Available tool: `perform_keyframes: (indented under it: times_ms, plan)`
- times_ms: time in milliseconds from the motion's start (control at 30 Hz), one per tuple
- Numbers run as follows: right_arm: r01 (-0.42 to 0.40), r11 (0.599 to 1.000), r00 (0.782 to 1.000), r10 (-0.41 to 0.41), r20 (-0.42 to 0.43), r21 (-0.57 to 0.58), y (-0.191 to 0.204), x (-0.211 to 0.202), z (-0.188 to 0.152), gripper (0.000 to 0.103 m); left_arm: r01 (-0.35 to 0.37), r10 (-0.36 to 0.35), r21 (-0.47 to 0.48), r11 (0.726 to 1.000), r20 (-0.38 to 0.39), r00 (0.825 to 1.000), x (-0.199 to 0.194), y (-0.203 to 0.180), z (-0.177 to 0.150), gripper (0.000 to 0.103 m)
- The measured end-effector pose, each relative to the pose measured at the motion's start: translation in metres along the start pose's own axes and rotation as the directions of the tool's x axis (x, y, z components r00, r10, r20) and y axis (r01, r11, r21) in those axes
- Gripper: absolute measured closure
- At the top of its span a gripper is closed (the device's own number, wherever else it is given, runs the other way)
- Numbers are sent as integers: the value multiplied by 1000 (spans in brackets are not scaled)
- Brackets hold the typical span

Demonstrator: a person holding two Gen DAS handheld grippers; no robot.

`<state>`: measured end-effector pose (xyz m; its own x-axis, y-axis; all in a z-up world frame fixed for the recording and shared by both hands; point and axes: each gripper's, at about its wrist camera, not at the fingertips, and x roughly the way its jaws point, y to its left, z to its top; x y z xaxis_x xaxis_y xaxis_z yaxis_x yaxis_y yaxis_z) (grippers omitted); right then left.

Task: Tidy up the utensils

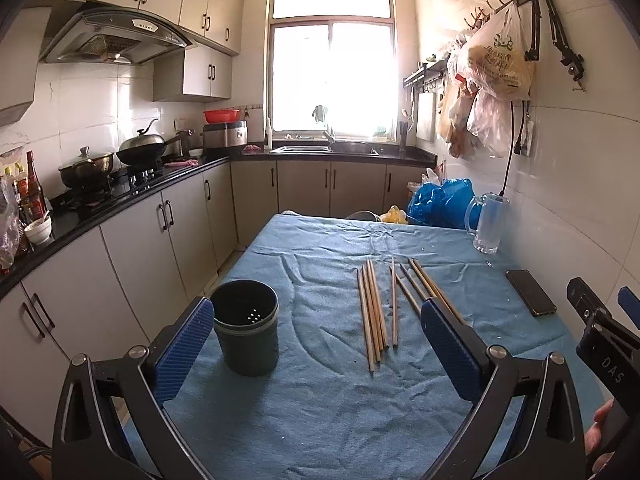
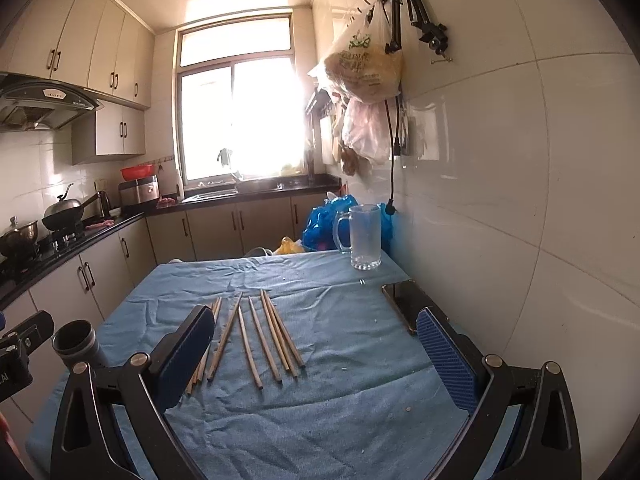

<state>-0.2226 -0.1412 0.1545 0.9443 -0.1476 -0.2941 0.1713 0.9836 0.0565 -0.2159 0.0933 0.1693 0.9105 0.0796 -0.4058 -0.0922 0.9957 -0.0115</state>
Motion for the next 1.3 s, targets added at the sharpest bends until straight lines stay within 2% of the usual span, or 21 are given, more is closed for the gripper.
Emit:
perform_keyframes:
  times_ms: [433, 767, 1100, 1300]
  plan:
    - [-3, 1000, 1000, 3, -1, 2, -2, -1, -3, 0, 0, 1, 13, 1000, -11, 1000, 1, -2, 1, 0]
    - [-13, 1000, 999, 13, -32, 4, -5, 16, -8, 0, 1, 2, 37, 999, -60, 998, 21, -12, 1, 0]
    - [-19, 1000, 996, 18, -93, -7, -22, 51, -14, 0, 5, 3, 69, 998, -124, 992, 58, -25, 9, 0]
    - [-47, 999, 984, 44, -175, -11, -38, 91, -13, 0, 49, -42, 35, 998, -174, 984, 94, -39, 27, 0]
